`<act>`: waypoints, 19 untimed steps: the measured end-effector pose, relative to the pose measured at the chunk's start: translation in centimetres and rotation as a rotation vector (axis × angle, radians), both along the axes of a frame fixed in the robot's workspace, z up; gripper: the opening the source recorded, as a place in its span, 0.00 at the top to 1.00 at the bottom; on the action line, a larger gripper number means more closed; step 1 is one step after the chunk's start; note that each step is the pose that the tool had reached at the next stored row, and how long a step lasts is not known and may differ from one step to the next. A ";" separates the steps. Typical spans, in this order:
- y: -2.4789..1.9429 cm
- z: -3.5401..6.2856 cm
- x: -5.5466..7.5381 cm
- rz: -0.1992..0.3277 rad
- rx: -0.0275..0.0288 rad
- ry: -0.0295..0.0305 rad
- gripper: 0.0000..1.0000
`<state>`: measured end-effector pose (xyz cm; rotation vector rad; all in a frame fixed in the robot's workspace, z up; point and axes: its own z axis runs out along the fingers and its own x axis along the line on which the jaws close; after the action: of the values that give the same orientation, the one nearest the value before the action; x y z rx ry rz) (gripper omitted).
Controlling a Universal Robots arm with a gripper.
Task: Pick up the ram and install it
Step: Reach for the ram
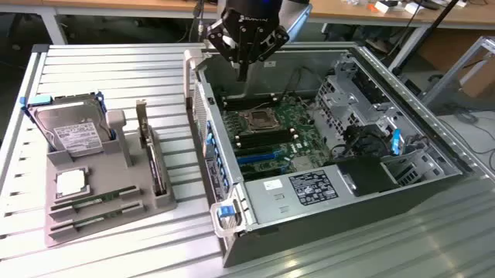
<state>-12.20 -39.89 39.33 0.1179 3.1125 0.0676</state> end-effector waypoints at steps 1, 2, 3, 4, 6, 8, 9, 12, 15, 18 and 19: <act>0.00 0.00 -0.7 0.000 0.0000 0.0000 0.90; 0.01 0.00 -0.9 0.000 0.0000 -0.0001 0.90; 0.00 0.00 -0.9 0.000 0.0000 0.0000 0.90; 0.00 0.00 -1.0 0.000 0.0000 0.0000 0.90; 0.00 0.00 -1.0 0.000 0.0001 0.0000 0.90; 0.00 0.00 -1.0 0.000 0.0000 0.0000 0.90; 0.00 0.00 -1.0 0.000 0.0000 -0.0001 0.90; 0.00 0.00 -1.2 0.000 0.0001 -0.0001 0.90; 0.00 0.00 -1.6 0.000 0.0000 0.0000 0.90; 0.00 0.00 -1.8 0.000 0.0000 0.0000 0.90; 0.00 0.00 -1.8 0.000 0.0000 0.0000 0.90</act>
<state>-14.03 -39.89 39.33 0.1179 3.1125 0.0676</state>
